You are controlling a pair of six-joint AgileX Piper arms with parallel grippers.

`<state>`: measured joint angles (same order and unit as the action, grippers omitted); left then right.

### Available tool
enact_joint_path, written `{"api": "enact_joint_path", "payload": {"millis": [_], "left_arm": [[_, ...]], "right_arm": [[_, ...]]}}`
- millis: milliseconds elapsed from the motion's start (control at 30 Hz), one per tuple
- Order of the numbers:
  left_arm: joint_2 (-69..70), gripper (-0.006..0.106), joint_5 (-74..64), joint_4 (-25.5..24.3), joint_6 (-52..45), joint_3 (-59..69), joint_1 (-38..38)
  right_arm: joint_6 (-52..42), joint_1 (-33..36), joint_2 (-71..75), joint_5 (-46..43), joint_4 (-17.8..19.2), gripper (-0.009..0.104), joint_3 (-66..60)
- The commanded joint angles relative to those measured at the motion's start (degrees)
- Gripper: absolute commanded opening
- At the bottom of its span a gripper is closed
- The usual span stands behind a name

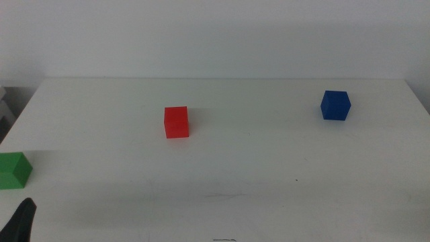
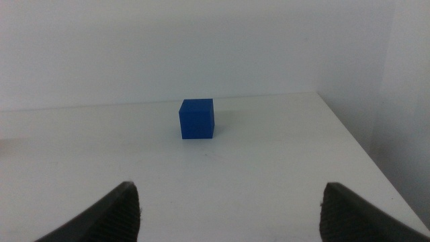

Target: Stack red cubes first, then green, then blue cubes in a specific spot.

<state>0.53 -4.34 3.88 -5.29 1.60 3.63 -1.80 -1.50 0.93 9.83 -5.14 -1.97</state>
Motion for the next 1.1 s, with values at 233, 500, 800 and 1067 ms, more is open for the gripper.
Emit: {"api": "enact_joint_path", "payload": {"millis": [233, 500, 800, 1067], "left_arm": [[-17.07, 0.093, -6.71, 0.27, 0.91, -17.49, 0.24], [-29.19, 0.093, -24.03, 0.27, 0.91, -34.48, 0.24], [-41.25, 0.093, -43.03, 0.27, 2.75, -52.24, 0.24], [-51.49, 0.093, -51.19, 0.27, 5.29, -62.35, 0.24]], "right_arm": [[-0.53, 0.12, 0.9, -4.6, 0.33, 0.094, 1.34], [-0.53, 0.12, 0.9, -4.6, 0.33, 0.094, 1.34], [-0.53, 0.12, 0.9, -4.6, 0.33, 0.094, 1.34], [-0.53, 0.12, 0.9, -4.6, 0.33, 0.094, 1.34]]}}
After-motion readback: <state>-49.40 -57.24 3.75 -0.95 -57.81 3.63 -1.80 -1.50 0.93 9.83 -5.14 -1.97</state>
